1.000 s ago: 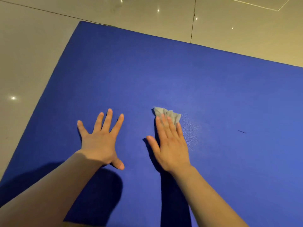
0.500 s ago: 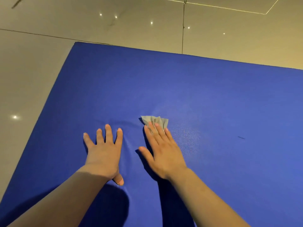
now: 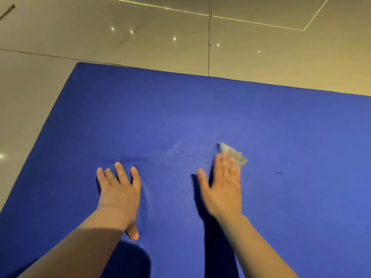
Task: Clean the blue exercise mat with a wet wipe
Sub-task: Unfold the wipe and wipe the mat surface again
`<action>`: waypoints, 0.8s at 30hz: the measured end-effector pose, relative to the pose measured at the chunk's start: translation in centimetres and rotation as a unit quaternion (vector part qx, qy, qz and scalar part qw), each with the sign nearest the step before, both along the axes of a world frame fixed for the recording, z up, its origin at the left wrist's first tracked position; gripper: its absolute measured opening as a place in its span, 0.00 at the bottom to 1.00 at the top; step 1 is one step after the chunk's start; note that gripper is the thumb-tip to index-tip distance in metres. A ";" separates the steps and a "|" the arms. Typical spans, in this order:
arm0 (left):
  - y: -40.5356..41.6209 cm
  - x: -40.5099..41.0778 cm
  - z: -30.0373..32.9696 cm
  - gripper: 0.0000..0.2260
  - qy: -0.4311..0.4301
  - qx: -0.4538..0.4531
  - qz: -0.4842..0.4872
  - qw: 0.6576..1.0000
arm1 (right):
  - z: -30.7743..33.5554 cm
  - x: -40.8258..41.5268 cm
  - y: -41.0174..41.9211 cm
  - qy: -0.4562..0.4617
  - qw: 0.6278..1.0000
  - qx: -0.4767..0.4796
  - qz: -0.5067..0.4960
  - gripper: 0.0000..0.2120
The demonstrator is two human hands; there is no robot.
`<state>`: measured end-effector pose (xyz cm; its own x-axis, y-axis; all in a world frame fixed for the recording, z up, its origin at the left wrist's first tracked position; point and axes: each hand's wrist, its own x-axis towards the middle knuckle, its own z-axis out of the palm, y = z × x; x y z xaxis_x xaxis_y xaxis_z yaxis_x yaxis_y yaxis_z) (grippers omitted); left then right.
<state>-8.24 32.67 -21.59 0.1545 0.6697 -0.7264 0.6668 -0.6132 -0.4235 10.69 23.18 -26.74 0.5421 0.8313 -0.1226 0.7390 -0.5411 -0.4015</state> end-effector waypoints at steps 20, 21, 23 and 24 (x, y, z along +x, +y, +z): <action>-3.4 -4.3 1.7 0.55 -0.272 0.037 0.002 0.962 | 0.3 -8.8 -5.4 0.033 0.995 0.036 0.089 0.37; -4.2 -4.4 1.8 0.53 -0.284 0.036 0.014 0.958 | 0.4 -9.9 -5.8 0.036 0.989 0.030 0.143 0.36; -5.8 -4.8 1.9 0.52 -0.265 0.020 0.036 0.963 | 0.3 -9.2 -6.8 -0.005 0.985 0.020 0.172 0.33; -6.6 -5.3 1.8 0.52 -0.250 0.011 0.038 0.967 | 0.2 -8.0 -7.7 -0.036 0.990 0.017 0.132 0.32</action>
<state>-13.54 26.04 -19.76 0.4333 0.7068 -0.5592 0.8345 -0.5490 -0.0474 2.72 15.52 -26.57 0.3107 0.9486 -0.0608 0.8809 -0.3113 -0.3566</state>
